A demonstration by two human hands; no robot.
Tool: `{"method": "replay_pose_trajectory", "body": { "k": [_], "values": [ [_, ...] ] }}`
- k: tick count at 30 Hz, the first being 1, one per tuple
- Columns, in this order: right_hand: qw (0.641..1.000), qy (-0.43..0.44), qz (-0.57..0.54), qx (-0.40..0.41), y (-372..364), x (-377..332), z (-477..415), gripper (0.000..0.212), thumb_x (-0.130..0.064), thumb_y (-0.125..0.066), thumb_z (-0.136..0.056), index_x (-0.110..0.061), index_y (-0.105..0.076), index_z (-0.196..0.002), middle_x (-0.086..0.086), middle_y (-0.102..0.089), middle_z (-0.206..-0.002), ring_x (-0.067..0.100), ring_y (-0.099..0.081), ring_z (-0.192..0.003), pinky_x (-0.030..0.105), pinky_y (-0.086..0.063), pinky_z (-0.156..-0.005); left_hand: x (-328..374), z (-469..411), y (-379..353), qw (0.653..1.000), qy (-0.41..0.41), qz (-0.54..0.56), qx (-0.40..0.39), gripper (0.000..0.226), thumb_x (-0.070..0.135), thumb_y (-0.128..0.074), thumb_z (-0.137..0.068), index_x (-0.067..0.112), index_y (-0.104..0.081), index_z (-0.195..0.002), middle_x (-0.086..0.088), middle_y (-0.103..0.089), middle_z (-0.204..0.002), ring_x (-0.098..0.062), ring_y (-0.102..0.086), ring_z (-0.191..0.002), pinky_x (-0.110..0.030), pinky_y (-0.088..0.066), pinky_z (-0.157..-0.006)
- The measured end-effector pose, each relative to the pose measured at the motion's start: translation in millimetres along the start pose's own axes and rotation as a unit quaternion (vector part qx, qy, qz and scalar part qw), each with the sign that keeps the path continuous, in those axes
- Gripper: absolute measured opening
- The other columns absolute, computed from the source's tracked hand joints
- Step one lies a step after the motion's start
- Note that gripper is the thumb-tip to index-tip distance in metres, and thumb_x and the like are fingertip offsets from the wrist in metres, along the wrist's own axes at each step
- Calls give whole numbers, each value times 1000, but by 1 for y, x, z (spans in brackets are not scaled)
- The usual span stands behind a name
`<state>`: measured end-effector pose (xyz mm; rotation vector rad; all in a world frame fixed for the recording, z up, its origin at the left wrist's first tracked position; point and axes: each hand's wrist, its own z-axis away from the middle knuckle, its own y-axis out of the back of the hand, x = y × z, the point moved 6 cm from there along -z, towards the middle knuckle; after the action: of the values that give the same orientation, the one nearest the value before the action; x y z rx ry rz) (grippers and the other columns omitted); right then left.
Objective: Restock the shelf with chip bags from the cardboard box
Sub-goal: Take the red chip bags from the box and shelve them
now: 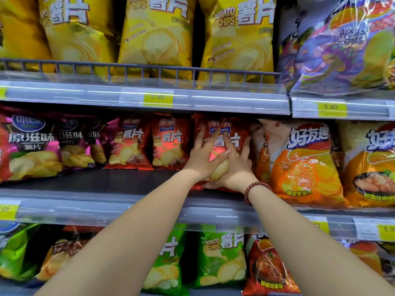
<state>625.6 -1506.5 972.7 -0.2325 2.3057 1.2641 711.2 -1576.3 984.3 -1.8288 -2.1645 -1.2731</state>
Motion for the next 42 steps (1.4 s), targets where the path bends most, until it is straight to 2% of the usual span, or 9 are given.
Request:
{"method": "replay_pose_trajectory", "body": {
  "k": [8, 12, 16, 19, 23, 26, 30, 36, 42],
  "values": [
    [1000, -17, 6, -9, -11, 10, -11, 144, -35, -94, -46, -61, 14, -138, -2, 38, -151, 46, -11, -141, 50, -36, -108, -14, 1, -7, 997, 50, -31, -56, 67, 50, -49, -93, 57, -6, -144, 13, 31, -156, -37, -12, -147, -50, -20, -119],
    [998, -45, 24, -26, -10, 10, -8, 143, -33, -93, -49, -63, 17, -136, 2, 33, -153, 42, -23, -140, 45, -41, -103, -6, 17, -2, 993, 71, -37, -90, 67, 43, -51, -95, 55, -8, -146, 2, 32, -157, -36, -20, -146, -42, -24, -119],
    [998, -55, 26, -26, -4, 9, 2, 135, -31, -89, -54, -64, 14, -136, 13, 2, -154, 39, -36, -134, 47, -42, -105, -1, 44, 12, 992, 80, -18, -99, 76, 33, -62, -89, 47, -17, -149, -15, -18, -159, -31, -32, -142, -27, -29, -113],
    [997, -43, 55, 16, 5, 6, 23, 122, -39, -85, -61, -48, 1, -146, 19, -28, -140, 40, -46, -124, 44, -43, -105, 3, 63, 30, 993, 74, -40, -84, 67, 34, -68, -85, 30, -37, -145, -10, -55, -137, -25, -52, -126, -20, -39, -99],
    [997, -42, 44, 51, 25, -6, 58, 79, -45, -77, -68, -17, -45, -134, 15, -55, -127, 33, -56, -115, 40, -49, -97, 14, 82, 64, 994, 104, -29, -18, 35, 28, -67, -86, 8, -68, -114, -10, -70, -110, -22, -63, -105, -23, -45, -85],
    [996, -40, 28, 73, 39, -24, 89, 42, -38, -74, -75, -13, -64, -109, 7, -68, -112, 26, -63, -103, 34, -53, -85, 24, 104, 86, 995, 97, -9, 2, 24, 22, -63, -89, 7, -72, -105, -7, -72, -105, -14, -62, -93, -13, -40, -75],
    [994, -54, 41, 85, 39, -47, 133, 26, -34, -69, -78, -16, -67, -96, 5, -69, -98, 27, -64, -91, 30, -50, -72, 29, 147, 114, 994, 108, 19, -3, 19, 18, -59, -90, 8, -73, -100, -9, -73, -99, -18, -64, -90, -23, -48, -75],
    [994, -87, 47, 42, -2, -61, 189, 24, -38, -67, -79, -17, -64, -90, 1, -66, -98, 22, -61, -91, 34, -53, -80, -10, 218, 117, 985, 159, 11, -62, 12, 19, -61, -88, 14, -69, -82, -10, -73, -83, -22, -68, -84, -26, -50, -74],
    [989, -133, 49, -35, -78, -32, 242, 17, -35, -68, -78, -21, -59, -81, 3, -66, -93, 25, -63, -91, 32, -52, -77, -68, 291, 84, 969, 216, 18, -114, 16, 17, -62, -87, 6, -73, -83, -4, -69, -75, -15, -65, -69, -20, -51, -63]
  ]
}}
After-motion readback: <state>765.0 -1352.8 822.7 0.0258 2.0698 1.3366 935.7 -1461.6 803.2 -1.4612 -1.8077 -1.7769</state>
